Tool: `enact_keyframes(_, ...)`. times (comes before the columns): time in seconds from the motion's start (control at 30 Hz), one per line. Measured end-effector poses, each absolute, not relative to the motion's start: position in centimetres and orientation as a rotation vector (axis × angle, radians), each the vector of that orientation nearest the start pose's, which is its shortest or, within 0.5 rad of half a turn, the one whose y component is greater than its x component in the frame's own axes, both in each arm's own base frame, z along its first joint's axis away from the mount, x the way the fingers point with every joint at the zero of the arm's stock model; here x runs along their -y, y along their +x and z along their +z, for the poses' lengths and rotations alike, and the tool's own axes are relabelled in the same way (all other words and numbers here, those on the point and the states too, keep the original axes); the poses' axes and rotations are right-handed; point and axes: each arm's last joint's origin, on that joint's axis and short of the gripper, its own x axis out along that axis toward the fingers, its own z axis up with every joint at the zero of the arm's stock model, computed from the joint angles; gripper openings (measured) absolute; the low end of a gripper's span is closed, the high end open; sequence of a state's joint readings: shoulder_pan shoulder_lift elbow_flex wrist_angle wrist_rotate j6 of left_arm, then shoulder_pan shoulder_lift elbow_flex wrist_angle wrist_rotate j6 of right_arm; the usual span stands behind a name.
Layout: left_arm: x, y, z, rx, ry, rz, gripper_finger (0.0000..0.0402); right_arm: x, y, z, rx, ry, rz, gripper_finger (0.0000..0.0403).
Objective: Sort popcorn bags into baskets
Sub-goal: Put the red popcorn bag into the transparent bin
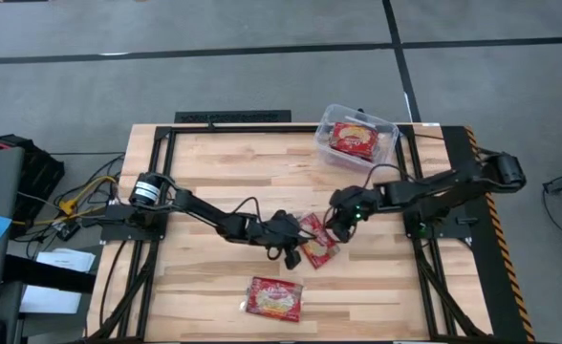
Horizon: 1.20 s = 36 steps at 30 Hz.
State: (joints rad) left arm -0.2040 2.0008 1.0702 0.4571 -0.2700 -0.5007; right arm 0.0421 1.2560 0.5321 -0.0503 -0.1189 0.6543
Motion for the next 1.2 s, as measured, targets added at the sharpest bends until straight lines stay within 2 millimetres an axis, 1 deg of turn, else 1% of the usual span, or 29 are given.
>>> enact_keyframes(0.13,7.4,40.1,13.7,-0.456,-0.369,0.209,0.0,-1.7,22.4,15.9,-0.795,0.695,-0.136,0.0116)
enact_keyframes(0.23,7.4,39.9,13.4,-0.473,-0.356,0.246,0.0,-1.9,22.7,15.4,-0.784,0.697,-0.145,0.015)
enact_keyframes(0.33,7.6,39.4,12.8,-0.541,-0.297,0.287,0.0,-2.0,23.0,15.1,-0.767,0.693,-0.162,0.018)
enact_keyframes(0.5,8.5,39.0,12.6,-0.571,-0.242,0.279,0.0,-2.1,23.4,15.0,-0.73,0.703,-0.186,0.0211)
enact_keyframes(0.63,8.9,38.9,12.7,-0.548,-0.212,0.328,0.0,-2.0,23.3,14.9,-0.74,0.71,-0.195,0.0218)
enact_keyframes(0.8,9.0,39.1,12.2,-0.532,-0.217,0.327,0.0,-2.0,23.3,14.9,-0.74,0.711,-0.196,0.0216)
enact_keyframes(0.87,9.1,39.5,12.3,-0.505,-0.231,0.315,0.0,-2.0,23.3,14.9,-0.742,0.715,-0.198,0.0212)
enact_keyframes(1.0,9.3,39.8,11.4,-0.522,-0.245,0.313,0.0,-2.0,23.3,14.9,-0.742,0.715,-0.199,0.0205)
enact_keyframes(1.13,9.3,40.0,11.5,-0.511,-0.244,0.312,0.0,-2.0,23.3,14.9,-0.743,0.715,-0.199,0.0203)
enact_keyframes(1.2,9.3,40.0,10.9,-0.524,-0.241,0.317,0.0,-2.0,23.3,14.9,-0.745,0.715,-0.198,0.0204)
